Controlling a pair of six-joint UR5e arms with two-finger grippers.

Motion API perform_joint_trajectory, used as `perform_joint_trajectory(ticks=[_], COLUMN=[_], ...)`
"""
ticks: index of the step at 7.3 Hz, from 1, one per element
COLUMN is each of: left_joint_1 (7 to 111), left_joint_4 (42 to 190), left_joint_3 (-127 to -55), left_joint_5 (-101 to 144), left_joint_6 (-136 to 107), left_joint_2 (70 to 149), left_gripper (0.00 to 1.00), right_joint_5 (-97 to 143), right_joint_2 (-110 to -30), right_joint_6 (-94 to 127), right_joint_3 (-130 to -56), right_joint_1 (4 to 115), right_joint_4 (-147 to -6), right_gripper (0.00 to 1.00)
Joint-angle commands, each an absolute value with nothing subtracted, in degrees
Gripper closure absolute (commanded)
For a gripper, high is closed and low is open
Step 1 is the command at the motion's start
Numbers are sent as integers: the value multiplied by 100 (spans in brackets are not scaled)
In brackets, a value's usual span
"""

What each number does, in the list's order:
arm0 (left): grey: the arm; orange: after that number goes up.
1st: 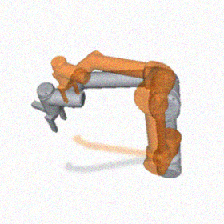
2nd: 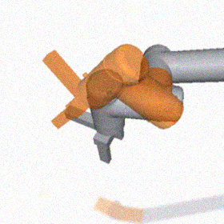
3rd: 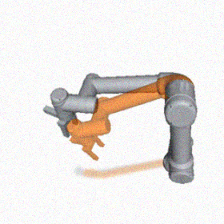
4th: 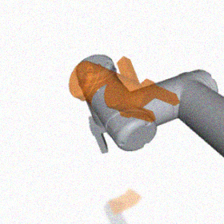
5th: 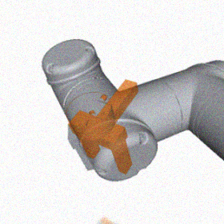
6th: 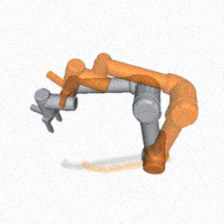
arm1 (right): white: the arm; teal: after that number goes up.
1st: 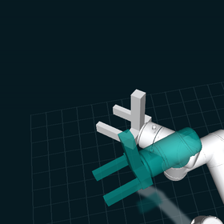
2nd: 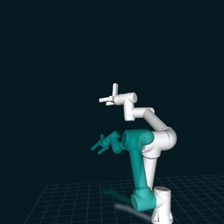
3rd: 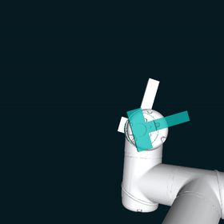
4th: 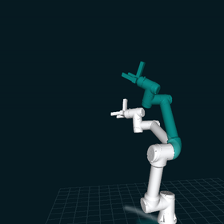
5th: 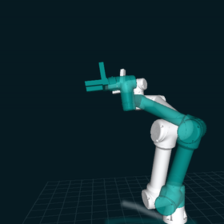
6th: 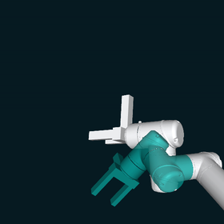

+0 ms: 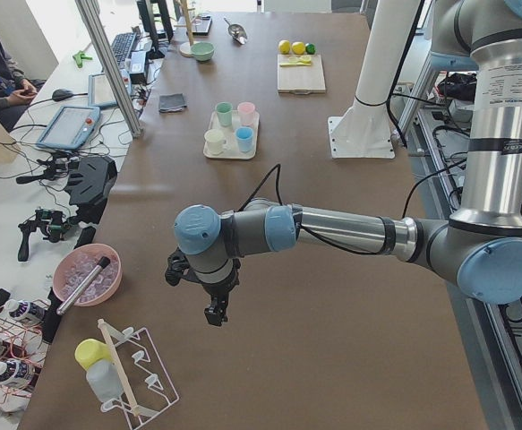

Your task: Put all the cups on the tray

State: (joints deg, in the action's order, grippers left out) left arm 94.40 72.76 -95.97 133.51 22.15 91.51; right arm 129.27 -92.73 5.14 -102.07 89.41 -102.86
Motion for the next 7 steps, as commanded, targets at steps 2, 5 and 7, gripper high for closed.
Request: perform_joint_trajectory(ticks=[2,5,7], left_joint_1=[9431,9422,9422], left_joint_4=[7277,7347,7409], left_joint_3=[-9633,-9615,-9702], left_joint_5=[13359,13351,13342], left_joint_6=[2241,2267,2268], left_joint_2=[9202,9141,9175], left_gripper=[2,2,2], right_joint_5=[12840,12990,13017], right_joint_2=[-9587,-9615,-9615], right_joint_6=[205,9,0], right_joint_3=[-10178,-10099,-10099], right_joint_1=[8912,8912,8895], right_joint_4=[-9242,-9070,-9070], right_gripper=[0,0,0])
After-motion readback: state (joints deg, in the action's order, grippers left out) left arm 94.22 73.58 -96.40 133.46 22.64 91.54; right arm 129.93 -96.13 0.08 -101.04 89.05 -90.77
